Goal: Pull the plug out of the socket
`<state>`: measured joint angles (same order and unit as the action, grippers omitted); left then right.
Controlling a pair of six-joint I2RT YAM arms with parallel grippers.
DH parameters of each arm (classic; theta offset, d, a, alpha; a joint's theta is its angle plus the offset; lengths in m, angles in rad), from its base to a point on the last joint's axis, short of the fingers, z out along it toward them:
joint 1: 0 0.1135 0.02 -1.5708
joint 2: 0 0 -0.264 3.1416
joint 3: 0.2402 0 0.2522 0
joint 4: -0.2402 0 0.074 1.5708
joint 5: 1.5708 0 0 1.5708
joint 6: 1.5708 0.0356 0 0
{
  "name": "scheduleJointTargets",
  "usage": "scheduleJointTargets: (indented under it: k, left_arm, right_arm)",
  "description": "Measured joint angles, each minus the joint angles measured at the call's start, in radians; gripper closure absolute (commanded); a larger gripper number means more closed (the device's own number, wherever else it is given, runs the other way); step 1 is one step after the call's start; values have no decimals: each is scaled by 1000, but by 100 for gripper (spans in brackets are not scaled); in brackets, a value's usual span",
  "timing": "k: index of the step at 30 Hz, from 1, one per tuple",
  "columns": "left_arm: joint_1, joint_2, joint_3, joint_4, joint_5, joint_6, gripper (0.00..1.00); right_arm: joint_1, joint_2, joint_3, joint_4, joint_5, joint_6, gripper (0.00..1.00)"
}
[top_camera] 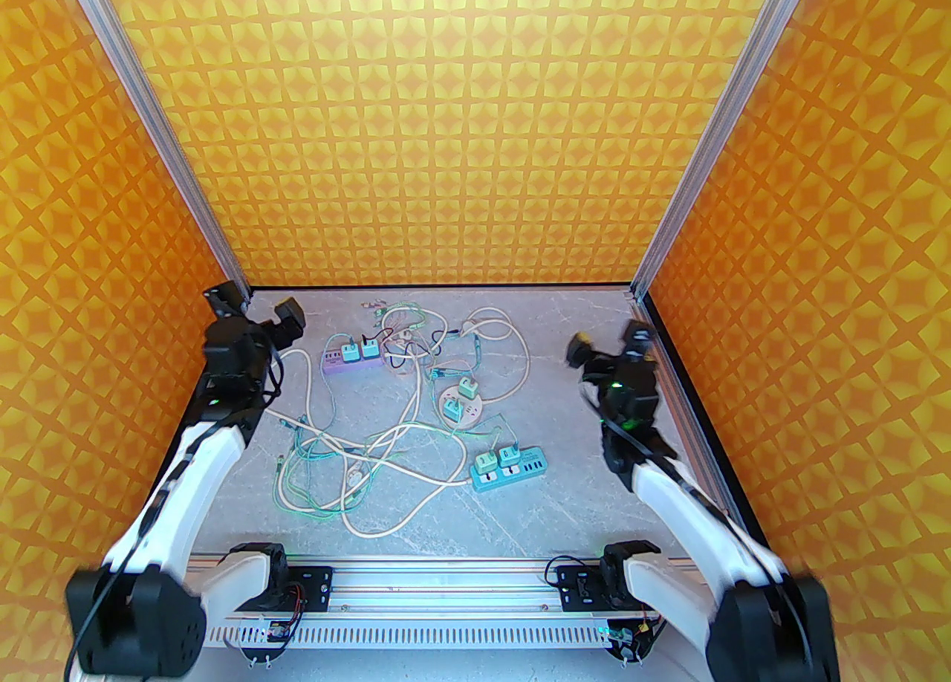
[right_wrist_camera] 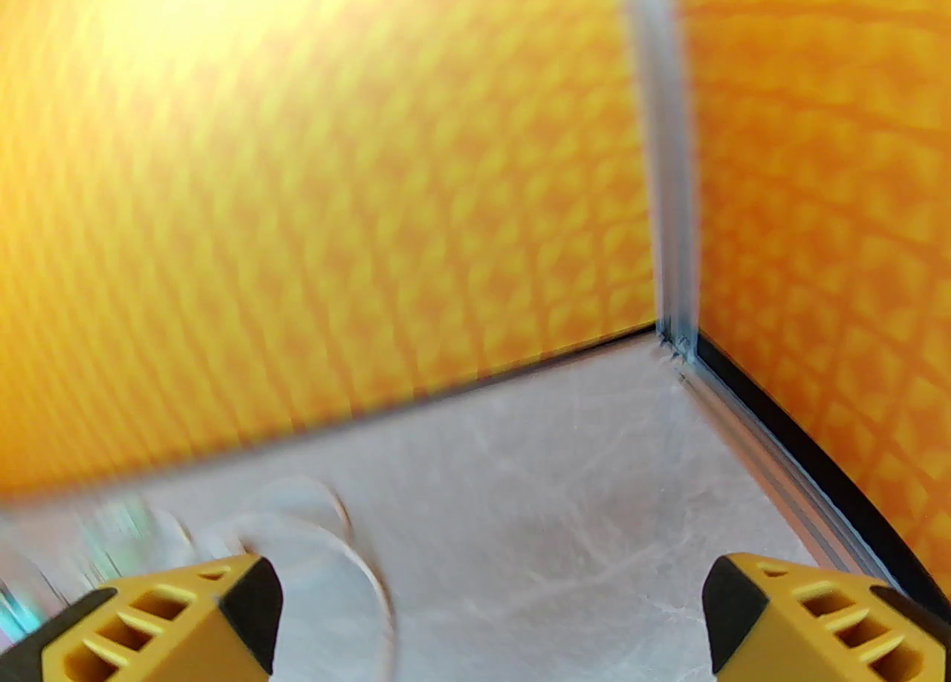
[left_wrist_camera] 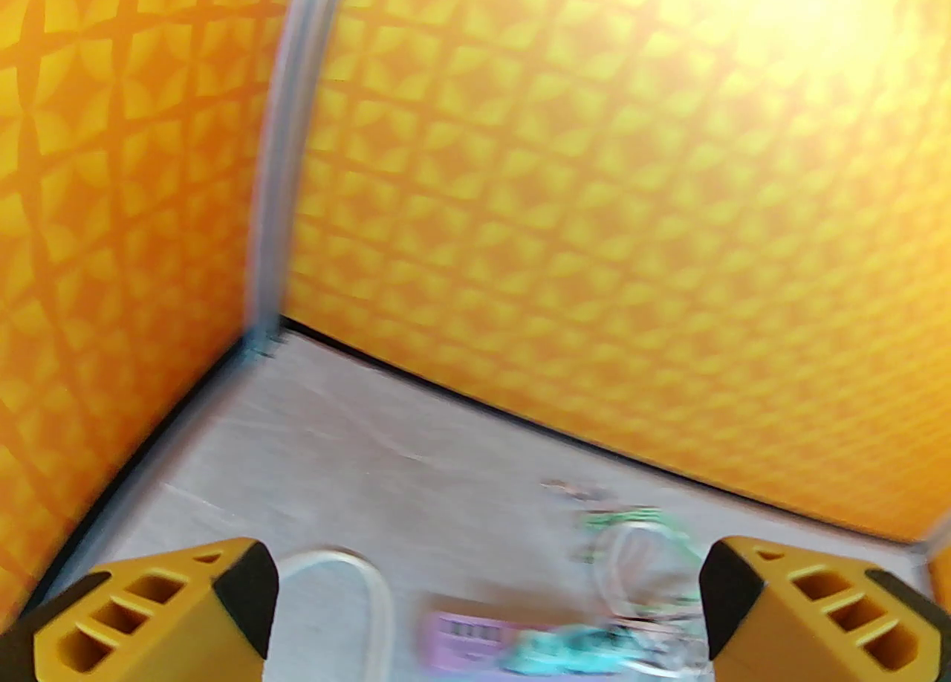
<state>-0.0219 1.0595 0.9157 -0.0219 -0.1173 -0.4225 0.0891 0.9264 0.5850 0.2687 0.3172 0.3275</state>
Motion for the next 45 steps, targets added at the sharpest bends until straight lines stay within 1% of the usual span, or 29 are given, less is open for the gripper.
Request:
scheduleJointTargets:
  k: [2, 4, 7, 9, 10, 12, 14, 15, 16, 17, 18, 19, 20, 22, 24, 26, 30, 35, 40, 42, 45]
  left_arm:
    - [-35, -37, -10, -33, 43, -40, 1]
    - [-95, -66, -33, -44, 77, -69, 0]
    - [-216, -84, -83, -47, 110, -94, 1]
    - [-305, -83, -128, -43, 124, -102, 3]
    - [-339, -82, -148, -42, 127, -103, 5]
    - [-423, -72, -201, -34, 129, -104, 5]
    - [-495, -58, -243, -27, 127, -99, 5]
    - [-532, -48, -259, -27, 126, -92, 5]
    - [-563, -37, -270, -27, 125, -86, 4]
    - [-586, -30, -278, -21, 125, -80, 4]
    - [-608, -24, -288, -14, 125, -73, 4]
    - [-623, -20, -298, -4, 125, -66, 3]
    - [-636, -19, -305, 3, 124, -61, 3]
    - [-663, -14, -312, 13, 119, -41, 3]
    - [-684, -6, -312, 26, 117, -27, 3]
    - [-700, 3, -312, 34, 117, -15, 3]
    - [-713, 30, -312, 44, 117, 6, 2]
    - [-720, 91, -290, 46, 117, 26, 2]
    - [-732, 110, -262, 46, 117, 51, 3]
    - [-734, 117, -249, 45, 116, 59, 4]
    - [-746, 138, -226, 37, 116, 74, 7]
  right_arm:
    - [0, -56, 22, -74, -37, 51, 2]
    - [0, -85, 52, -153, -96, 90, 2]
    - [0, -88, 109, -290, -195, 135, 2]
    - [0, -86, 138, -389, -270, 160, 2]
    - [0, -85, 145, -421, -293, 168, 2]
    - [5, -86, 148, -519, -358, 186, 1]
    - [18, -89, 145, -603, -392, 194, 2]
    - [31, -93, 140, -645, -410, 198, 6]
    - [45, -97, 131, -676, -424, 200, 20]
    - [60, -103, 119, -700, -439, 207, 29]
    - [75, -108, 103, -720, -453, 215, 36]
    - [93, -111, 84, -737, -463, 224, 43]
    - [107, -111, 68, -750, -472, 237, 47]
    - [145, -111, 12, -779, -487, 254, 50]
    - [169, -120, -43, -797, -499, 275, 58]
    - [187, -146, -114, -806, -513, 304, 62]
    - [226, -191, -204, -822, -532, 354, 63]
    - [298, -171, -250, -788, -539, 401, 65]
    - [374, -50, -261, -686, -539, 431, 65]
    - [383, 23, -257, -630, -547, 432, 64]
    - [383, 138, -199, -581, -549, 417, 64]
